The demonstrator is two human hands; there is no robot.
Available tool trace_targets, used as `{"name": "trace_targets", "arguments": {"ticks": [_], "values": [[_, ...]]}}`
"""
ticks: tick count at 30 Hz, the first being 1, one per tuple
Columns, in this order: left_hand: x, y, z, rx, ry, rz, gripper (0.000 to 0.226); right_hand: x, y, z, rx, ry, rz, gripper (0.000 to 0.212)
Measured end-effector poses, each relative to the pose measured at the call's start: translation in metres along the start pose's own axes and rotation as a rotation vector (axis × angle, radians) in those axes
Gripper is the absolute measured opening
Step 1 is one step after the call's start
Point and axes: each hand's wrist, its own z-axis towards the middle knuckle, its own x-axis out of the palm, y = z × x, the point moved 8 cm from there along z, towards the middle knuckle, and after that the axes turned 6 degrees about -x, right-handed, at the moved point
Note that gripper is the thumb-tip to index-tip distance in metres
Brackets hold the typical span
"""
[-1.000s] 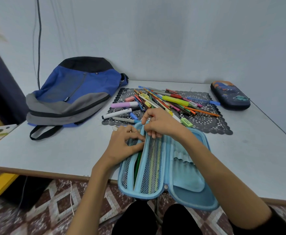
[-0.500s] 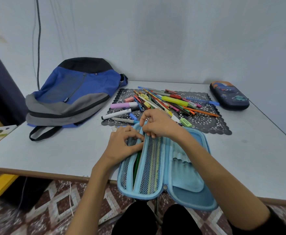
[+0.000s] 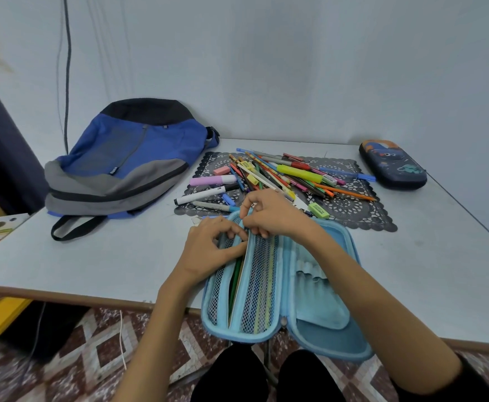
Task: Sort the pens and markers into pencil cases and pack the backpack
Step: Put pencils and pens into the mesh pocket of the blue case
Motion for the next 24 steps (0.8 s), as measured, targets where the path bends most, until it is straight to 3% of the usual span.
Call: {"name": "trace_targets", "arguments": {"ticks": [7, 11, 15, 20, 24], "values": [[-0.005, 0.000, -0.001, 0.003, -0.008, -0.087, 0.013, -0.009, -0.010, 0.001, 0.048, 0.051, 0.124, 0.005], [-0.007, 0.006, -0.004, -0.066, -0.057, -0.149, 0.004, -0.052, -0.032, 0.007, 0.075, -0.239, 0.159, 0.005], [-0.012, 0.005, -0.005, -0.085, -0.122, -0.140, 0.012, -0.100, -0.070, 0.006, 0.103, -0.528, -0.064, 0.009], [-0.015, 0.004, -0.007, -0.112, -0.161, -0.157, 0.024, -0.133, -0.111, -0.003, 0.278, -0.600, -0.494, 0.031], [-0.015, 0.004, -0.007, -0.112, -0.150, -0.163, 0.022, -0.140, -0.125, -0.004, 0.241, -0.608, -0.676, 0.030]]}}
